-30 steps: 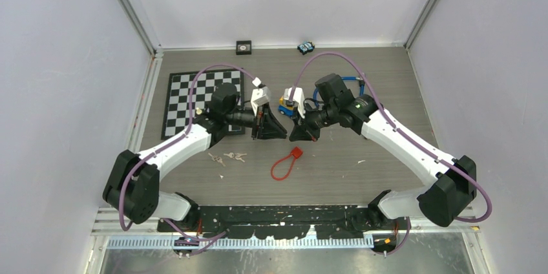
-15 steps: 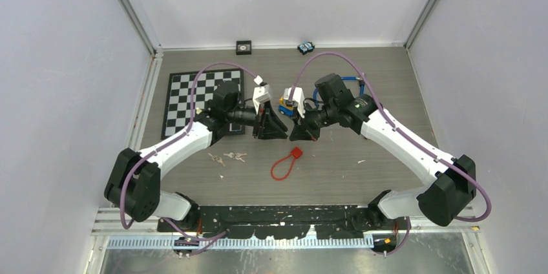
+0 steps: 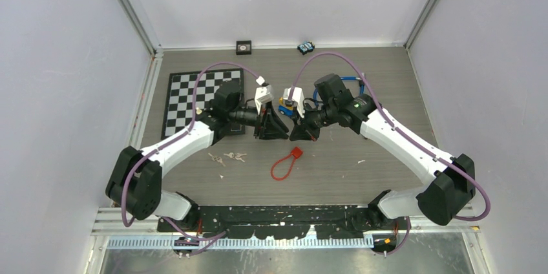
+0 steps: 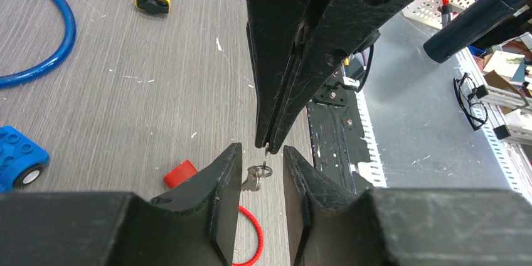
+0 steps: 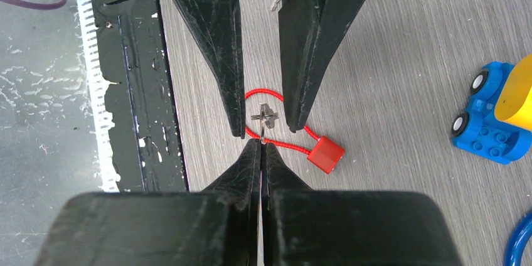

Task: Unlock with the key
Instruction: Pick up the key from the center of the board.

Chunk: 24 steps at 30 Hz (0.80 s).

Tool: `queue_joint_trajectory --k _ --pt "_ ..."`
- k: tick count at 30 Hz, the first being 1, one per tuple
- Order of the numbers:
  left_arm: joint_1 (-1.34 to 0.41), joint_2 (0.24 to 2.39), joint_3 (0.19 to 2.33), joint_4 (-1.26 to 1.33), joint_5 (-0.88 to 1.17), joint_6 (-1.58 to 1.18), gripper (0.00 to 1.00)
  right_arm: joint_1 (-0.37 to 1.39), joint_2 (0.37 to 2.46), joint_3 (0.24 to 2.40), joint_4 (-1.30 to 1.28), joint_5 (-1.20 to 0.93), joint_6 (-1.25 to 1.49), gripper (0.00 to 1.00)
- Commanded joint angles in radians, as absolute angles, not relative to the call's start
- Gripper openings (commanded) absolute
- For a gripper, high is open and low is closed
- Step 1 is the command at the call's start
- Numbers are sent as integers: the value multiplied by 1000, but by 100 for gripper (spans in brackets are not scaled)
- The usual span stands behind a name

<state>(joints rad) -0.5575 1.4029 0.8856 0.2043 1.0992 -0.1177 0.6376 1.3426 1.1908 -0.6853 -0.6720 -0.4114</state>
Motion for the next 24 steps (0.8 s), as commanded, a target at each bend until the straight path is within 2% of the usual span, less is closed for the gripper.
queue_joint_trajectory --k 1,13,20,24 --pt "-566 1408 928 194 1107 -89 31 637 1343 1215 -661 -672 -403 0" --pt "-572 1417 936 169 1109 -68 18 637 1344 1215 -660 -670 -401 0" --pt "-573 1420 937 158 1115 -57 1 637 1344 1211 -657 -670 -400 0" --pt "-575 1418 936 145 1117 -43 0 637 1340 1209 -655 -667 -400 0"
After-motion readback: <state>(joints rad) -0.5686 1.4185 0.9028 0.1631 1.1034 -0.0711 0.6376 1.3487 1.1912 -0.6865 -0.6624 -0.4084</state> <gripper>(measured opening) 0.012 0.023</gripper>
